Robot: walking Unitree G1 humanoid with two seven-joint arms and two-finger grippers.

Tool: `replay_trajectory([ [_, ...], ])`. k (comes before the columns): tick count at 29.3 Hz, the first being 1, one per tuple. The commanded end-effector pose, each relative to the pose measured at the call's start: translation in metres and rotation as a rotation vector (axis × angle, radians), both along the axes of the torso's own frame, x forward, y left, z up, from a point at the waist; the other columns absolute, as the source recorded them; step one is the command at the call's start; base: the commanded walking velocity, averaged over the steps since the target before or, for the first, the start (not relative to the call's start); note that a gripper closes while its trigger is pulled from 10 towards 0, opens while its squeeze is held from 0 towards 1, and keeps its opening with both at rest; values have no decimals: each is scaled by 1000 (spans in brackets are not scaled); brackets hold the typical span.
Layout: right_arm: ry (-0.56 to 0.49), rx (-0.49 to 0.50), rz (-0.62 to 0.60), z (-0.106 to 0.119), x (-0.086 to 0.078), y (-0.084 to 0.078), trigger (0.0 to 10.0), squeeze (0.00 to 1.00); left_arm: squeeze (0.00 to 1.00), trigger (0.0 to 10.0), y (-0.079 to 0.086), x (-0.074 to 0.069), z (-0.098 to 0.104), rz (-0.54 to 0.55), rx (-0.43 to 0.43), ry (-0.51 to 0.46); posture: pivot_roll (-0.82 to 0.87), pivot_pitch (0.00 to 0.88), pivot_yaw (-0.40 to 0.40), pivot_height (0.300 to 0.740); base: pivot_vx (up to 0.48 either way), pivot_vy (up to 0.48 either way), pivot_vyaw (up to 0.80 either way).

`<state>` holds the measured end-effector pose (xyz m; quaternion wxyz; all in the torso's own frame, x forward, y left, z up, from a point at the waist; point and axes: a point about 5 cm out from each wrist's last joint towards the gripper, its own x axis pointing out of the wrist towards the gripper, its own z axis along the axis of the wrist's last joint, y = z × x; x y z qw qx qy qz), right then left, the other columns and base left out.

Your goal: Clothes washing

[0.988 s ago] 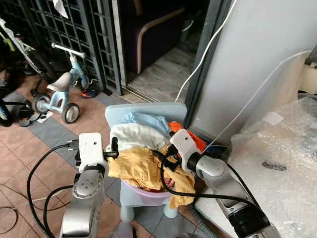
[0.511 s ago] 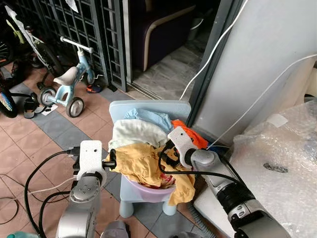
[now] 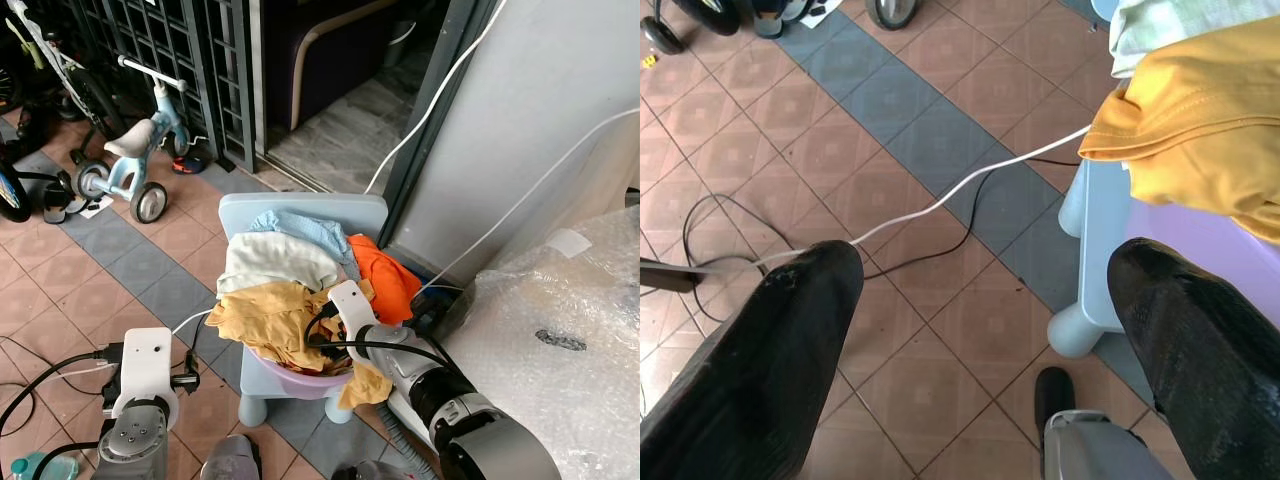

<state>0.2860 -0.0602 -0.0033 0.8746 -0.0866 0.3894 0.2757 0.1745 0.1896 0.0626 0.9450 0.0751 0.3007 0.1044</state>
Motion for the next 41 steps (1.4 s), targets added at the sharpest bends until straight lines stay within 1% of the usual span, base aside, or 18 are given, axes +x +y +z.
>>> replay_trajectory([
  [1,32,0,-20,-3,-2,0,0,0,0,10000,-4,0,4,-23,1,-4,187,135,-85,740,0,0,0],
  [4,33,13,-16,-3,-3,4,0,0,0,10000,-6,0,6,-36,-4,-6,182,135,-85,740,0,0,0],
  [7,23,28,-37,-2,0,3,0,0,0,10000,-13,3,5,-79,-35,-17,176,128,-86,740,0,0,0],
  [8,25,28,-46,-2,0,2,0,0,0,10000,-17,5,6,-112,-47,-29,175,125,-86,740,0,0,0],
  [9,29,29,-57,-3,0,-1,0,0,0,10000,-25,8,6,-189,-52,-32,171,119,-86,740,0,0,0],
  [10,32,29,-66,-3,0,-2,0,0,0,10000,-28,8,5,-229,-50,-26,171,117,-86,740,0,0,0],
  [11,32,29,-66,-3,0,-2,0,0,0,10000,-28,8,5,-229,-50,-26,171,117,-86,740,0,0,0],
  [13,32,28,-74,-4,0,-4,0,0,0,10000,-30,9,2,-267,-36,-4,169,112,-87,740,0,0,0],
  [14,19,28,-83,-2,3,-5,0,0,0,10000,-35,11,4,-344,-77,-21,167,100,-91,740,0,0,0],
  [15,15,28,-86,-1,4,-5,0,0,0,10000,-38,11,4,-380,-90,-26,167,98,-92,740,0,0,0],
  [16,8,28,-87,1,6,-6,0,0,0,10000,-42,10,4,-449,-100,-14,170,94,-94,740,0,0,0],
  [19,-2,26,-86,3,9,-6,0,0,0,10000,-40,10,1,-459,-94,13,172,83,-99,740,0,0,0],
  [26,-29,52,-96,9,15,-5,0,0,0,10000,-40,17,0,-448,-84,6,169,64,-103,740,0,0,0],
  [32,-42,42,-109,13,20,-10,0,0,0,10000,-45,24,-2,-480,-85,4,154,42,-108,740,0,0,0],
  [37,-46,36,-117,15,24,-15,0,0,0,10000,-46,32,-3,-490,-83,-5,139,27,-112,740,0,0,0],
  [41,-51,39,-130,18,27,-20,0,0,0,10000,-47,35,-3,-488,-76,-15,135,22,-114,740,0,0,0],
])
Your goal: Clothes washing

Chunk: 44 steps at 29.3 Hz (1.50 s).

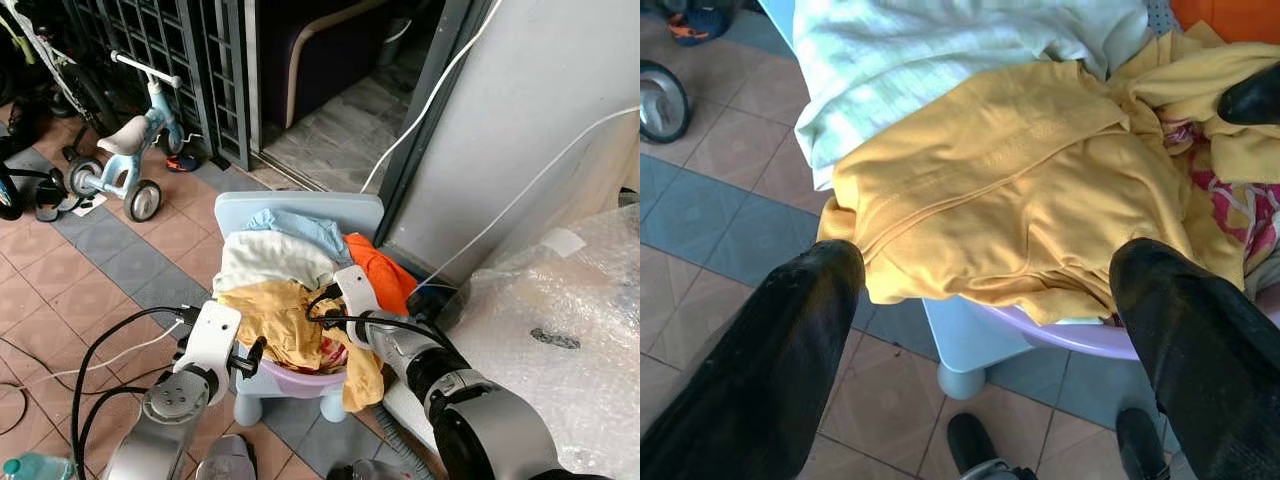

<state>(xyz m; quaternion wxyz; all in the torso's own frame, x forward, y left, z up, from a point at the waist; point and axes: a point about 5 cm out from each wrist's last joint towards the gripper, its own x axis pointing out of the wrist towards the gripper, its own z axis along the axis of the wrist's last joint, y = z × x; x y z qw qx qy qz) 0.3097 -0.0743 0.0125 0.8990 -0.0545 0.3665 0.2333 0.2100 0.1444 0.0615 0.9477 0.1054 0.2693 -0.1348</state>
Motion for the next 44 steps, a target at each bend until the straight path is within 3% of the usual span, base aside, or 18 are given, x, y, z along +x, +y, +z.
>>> replay_trajectory([
  [1,-37,15,-48,9,10,-9,0,0,0,10000,0,2,0,10,13,-20,134,19,-114,740,0,0,0],
  [6,-211,160,-104,45,35,-8,0,0,0,10000,8,11,9,82,21,-91,133,4,-112,740,0,0,0],
  [8,-404,281,-94,82,51,-10,0,0,0,10000,13,18,17,132,13,-155,130,1,-110,740,0,0,0],
  [10,-550,331,-61,107,54,-13,0,0,0,10000,15,21,21,160,11,-190,126,0,-109,740,0,0,0],
  [11,-715,326,-27,133,51,-20,0,0,0,10000,16,24,25,182,-9,-228,121,0,-107,740,0,0,0],
  [14,-877,343,-22,165,35,-29,0,0,0,10000,15,26,32,192,-36,-276,102,0,-98,740,0,0,0],
  [16,-919,349,-26,174,28,-32,0,0,0,10000,14,27,34,198,-42,-294,102,0,-98,740,0,0,0],
  [19,-1085,241,-39,190,-3,-46,0,0,0,10000,10,29,37,197,-67,-326,85,0,-81,740,0,0,0],
  [20,-1080,257,-47,190,-16,-47,0,0,0,10000,8,30,39,186,-81,-335,71,0,-72,740,0,0,0],
  [21,-1080,257,-47,190,-16,-47,0,0,0,10000,8,30,39,186,-81,-335,71,0,-72,740,0,0,0],
  [24,-882,297,-71,157,-37,-54,0,0,0,10000,1,30,37,155,-111,-342,48,0,-59,740,0,0,0],
  [27,-843,303,-76,150,-37,-58,0,0,0,10000,-5,32,38,143,-101,-356,45,0,-63,740,0,0,0],
  [31,-892,298,-99,167,-25,-59,0,0,0,10000,-10,36,44,151,-127,-394,45,0,-71,740,0,0,0],
  [32,-913,291,-97,171,-22,-58,275,0,0,10000,-10,36,44,154,-126,-396,45,0,-71,740,0,0,0],
  [33,-942,253,-87,175,-17,-58,10000,0,0,10000,-9,37,44,156,-122,-398,47,0,-74,740,0,0,0],
  [35,-992,189,-106,183,-7,-58,10000,0,0,10000,-7,38,46,176,-189,-397,40,0,-72,740,0,0,0],
  [39,-981,220,-161,189,0,-58,10000,0,0,10000,-9,41,49,161,-189,-419,45,0,-76,740,0,0,0],
  [44,-967,219,-176,188,1,-59,10000,0,0,10000,-9,41,52,204,-253,-429,41,0,-76,740,0,0,-753],
])
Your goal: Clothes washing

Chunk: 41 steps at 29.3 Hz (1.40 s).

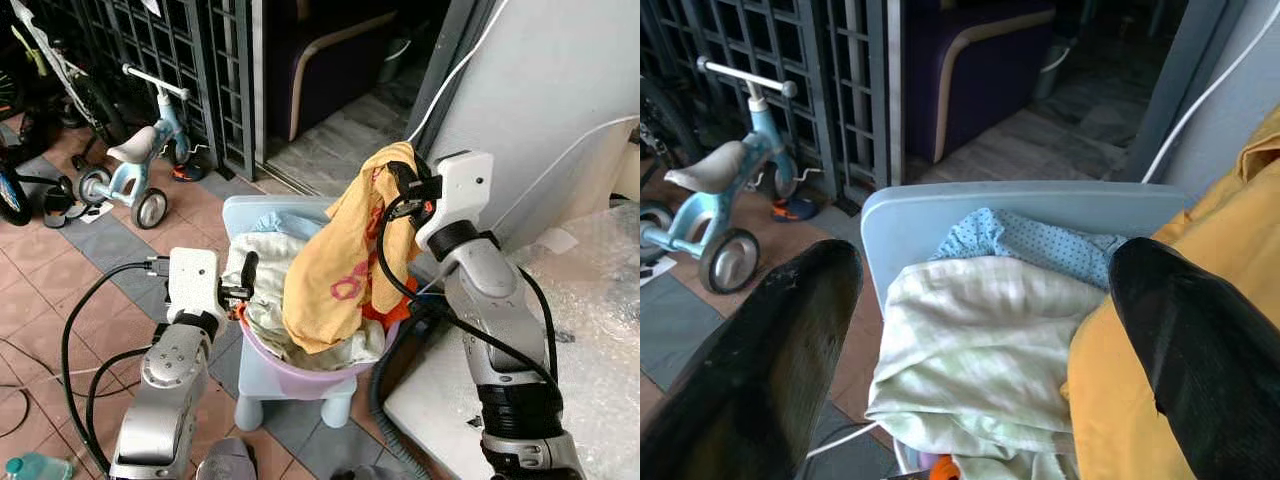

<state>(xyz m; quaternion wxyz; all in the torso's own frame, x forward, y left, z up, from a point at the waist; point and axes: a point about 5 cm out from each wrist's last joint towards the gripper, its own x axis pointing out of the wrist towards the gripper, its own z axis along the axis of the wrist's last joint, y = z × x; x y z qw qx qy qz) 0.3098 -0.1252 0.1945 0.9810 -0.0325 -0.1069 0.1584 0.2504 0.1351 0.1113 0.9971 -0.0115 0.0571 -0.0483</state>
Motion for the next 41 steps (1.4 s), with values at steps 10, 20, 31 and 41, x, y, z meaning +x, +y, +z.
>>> replay_trajectory([
  [10,-29,-6,-61,6,5,-10,10000,0,0,10000,-7,2,0,-28,28,-11,35,0,-74,740,0,0,-788],
  [20,-118,-58,-239,27,25,-39,10000,0,0,10000,-4,4,1,-25,32,-19,36,0,-72,740,0,0,-788],
  [31,-163,-65,-339,45,42,-63,10000,0,0,10000,-6,2,-2,-26,29,-14,37,0,-73,740,0,0,-788],
  [41,-224,-97,-350,54,49,-66,10000,0,0,10000,-5,2,-2,-33,34,-13,39,0,-64,740,0,-369,-156],
])
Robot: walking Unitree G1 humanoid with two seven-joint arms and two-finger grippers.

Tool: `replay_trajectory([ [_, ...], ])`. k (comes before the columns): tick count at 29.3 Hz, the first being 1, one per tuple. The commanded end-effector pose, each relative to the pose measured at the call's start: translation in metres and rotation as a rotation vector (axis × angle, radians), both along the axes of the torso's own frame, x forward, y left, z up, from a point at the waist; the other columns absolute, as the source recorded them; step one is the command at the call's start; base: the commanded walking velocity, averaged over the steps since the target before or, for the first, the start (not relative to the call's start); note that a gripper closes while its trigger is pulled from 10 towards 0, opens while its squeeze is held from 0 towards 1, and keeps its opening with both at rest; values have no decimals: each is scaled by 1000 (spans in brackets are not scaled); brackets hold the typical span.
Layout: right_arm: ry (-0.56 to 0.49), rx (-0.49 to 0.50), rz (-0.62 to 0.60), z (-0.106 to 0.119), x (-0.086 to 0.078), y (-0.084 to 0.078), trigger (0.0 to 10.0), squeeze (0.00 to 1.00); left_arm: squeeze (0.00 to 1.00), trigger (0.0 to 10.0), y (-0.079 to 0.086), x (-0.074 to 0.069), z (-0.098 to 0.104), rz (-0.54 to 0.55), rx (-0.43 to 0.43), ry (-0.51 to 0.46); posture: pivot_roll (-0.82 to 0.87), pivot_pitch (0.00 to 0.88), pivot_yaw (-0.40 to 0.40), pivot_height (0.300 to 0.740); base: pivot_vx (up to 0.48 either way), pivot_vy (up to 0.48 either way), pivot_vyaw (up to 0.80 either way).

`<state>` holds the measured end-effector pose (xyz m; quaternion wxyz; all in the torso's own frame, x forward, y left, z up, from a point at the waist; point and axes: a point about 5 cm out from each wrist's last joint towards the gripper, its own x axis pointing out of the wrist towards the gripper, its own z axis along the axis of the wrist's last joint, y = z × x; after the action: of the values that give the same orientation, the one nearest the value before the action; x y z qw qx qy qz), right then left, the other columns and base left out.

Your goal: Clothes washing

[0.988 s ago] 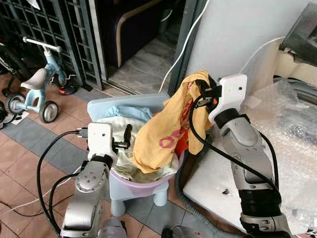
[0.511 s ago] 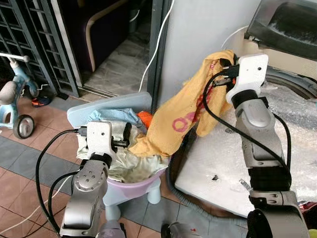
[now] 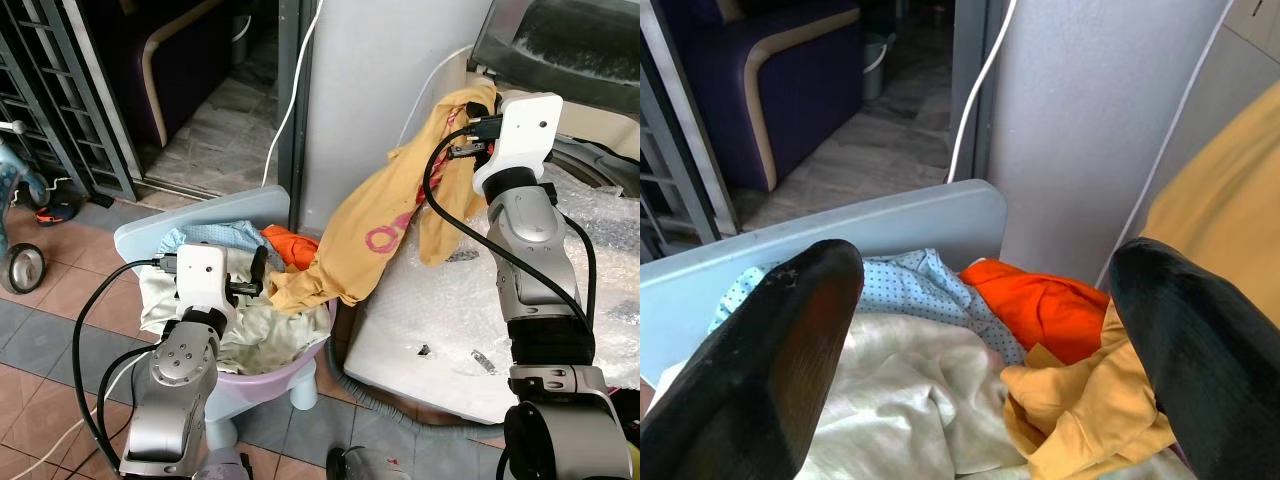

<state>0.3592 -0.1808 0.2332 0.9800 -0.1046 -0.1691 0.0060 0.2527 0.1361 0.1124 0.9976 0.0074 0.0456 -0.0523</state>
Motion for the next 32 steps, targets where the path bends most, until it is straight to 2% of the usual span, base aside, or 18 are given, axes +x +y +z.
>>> replay_trajectory([
  [1,-77,-23,-55,21,3,-16,10000,0,0,10000,-7,0,-4,-27,-1,14,38,0,-63,740,0,-394,0],
  [12,-78,-50,-97,40,21,-39,10000,0,0,10000,-7,-2,-5,-29,-1,22,42,0,-63,740,0,-364,0],
  [19,-95,-124,-66,58,32,-43,10000,0,0,10000,-7,-2,-7,-29,2,28,42,0,-61,740,0,0,0],
  [23,-111,-106,-73,69,36,-47,10000,0,0,10000,-7,-1,-5,-22,-20,21,44,0,-64,740,0,0,0],
  [26,-105,-78,-53,64,36,-45,10000,0,0,10000,-5,-2,-5,-7,-37,17,44,0,-66,740,0,0,0],
  [32,-74,-49,-10,38,32,-34,10000,0,0,10000,-3,-4,-5,-2,-40,19,44,3,-58,740,174,0,0],
])
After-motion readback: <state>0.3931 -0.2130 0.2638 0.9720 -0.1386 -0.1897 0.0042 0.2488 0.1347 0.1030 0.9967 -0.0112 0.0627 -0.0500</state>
